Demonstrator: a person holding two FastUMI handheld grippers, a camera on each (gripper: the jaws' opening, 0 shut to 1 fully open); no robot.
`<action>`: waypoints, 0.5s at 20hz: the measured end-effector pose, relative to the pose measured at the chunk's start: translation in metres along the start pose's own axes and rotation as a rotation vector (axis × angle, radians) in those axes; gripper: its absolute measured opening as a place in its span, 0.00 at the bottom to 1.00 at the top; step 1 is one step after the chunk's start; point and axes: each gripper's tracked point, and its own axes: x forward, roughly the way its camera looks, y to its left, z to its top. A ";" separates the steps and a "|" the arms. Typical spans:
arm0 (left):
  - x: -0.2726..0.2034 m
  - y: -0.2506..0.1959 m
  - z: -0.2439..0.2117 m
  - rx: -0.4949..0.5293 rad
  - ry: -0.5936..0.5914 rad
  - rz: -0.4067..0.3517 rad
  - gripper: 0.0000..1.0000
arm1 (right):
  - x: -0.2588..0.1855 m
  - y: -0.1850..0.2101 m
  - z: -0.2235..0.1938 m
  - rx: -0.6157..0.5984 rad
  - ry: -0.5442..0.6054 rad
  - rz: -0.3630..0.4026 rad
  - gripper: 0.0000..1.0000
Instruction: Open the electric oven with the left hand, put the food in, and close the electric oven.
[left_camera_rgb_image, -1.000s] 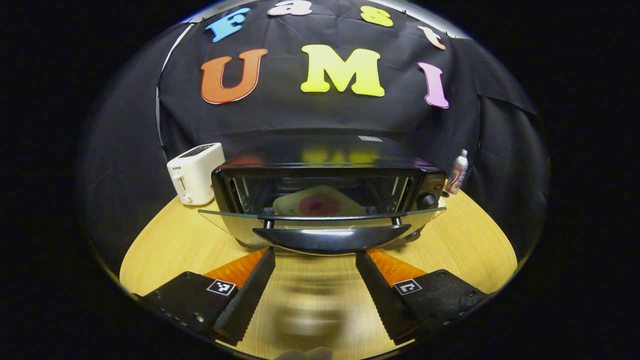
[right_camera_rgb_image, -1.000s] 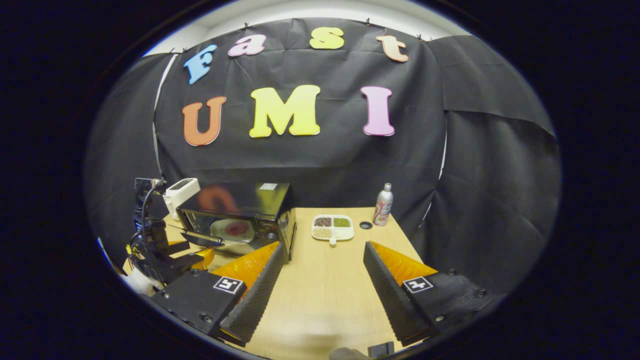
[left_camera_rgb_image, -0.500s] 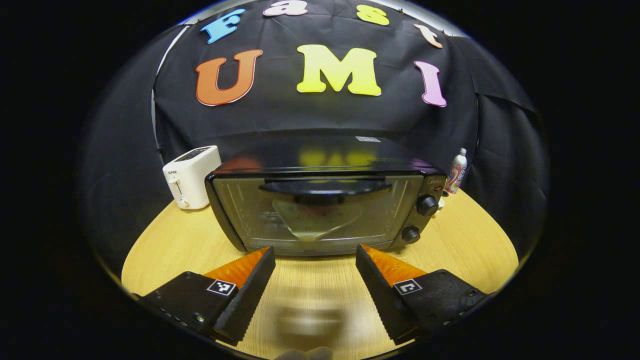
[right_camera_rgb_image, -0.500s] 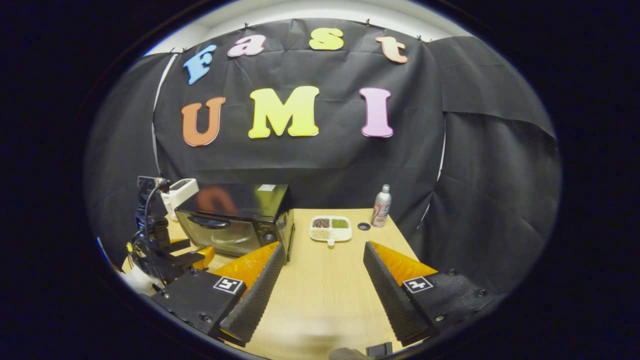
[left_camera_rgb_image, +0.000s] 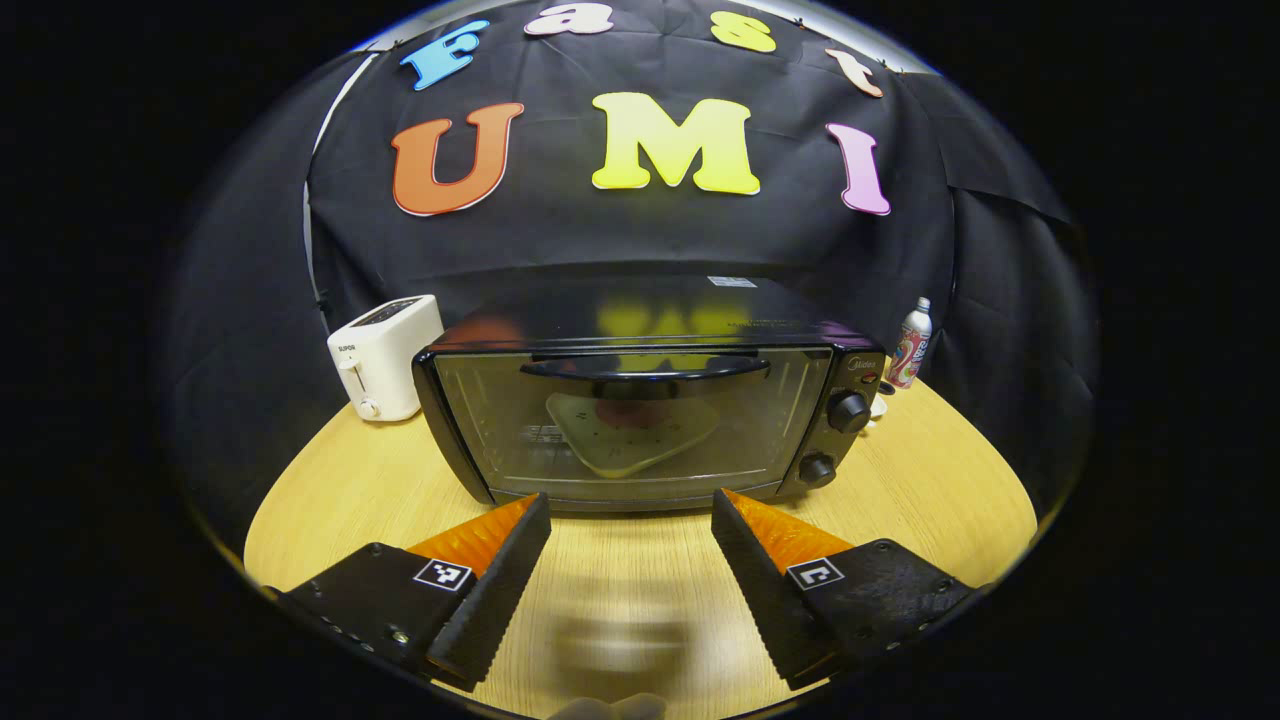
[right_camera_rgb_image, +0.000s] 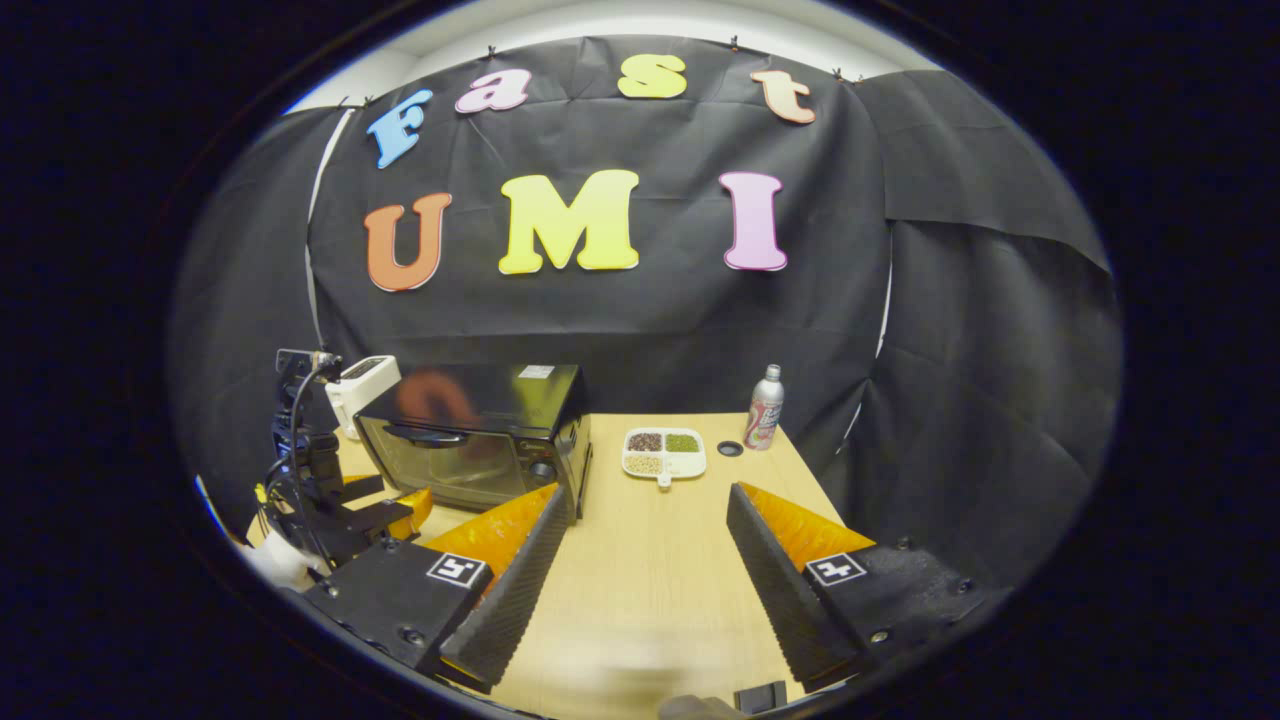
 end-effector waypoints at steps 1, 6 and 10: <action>-0.002 0.001 -0.001 0.001 0.003 0.003 0.98 | -0.001 0.003 -0.001 0.000 0.002 0.005 0.97; -0.036 0.009 0.018 0.001 -0.044 -0.005 0.98 | -0.008 0.018 0.010 -0.014 -0.031 0.016 1.00; -0.088 0.018 0.051 -0.030 -0.116 -0.041 0.98 | -0.023 0.033 0.032 -0.031 -0.096 0.005 0.97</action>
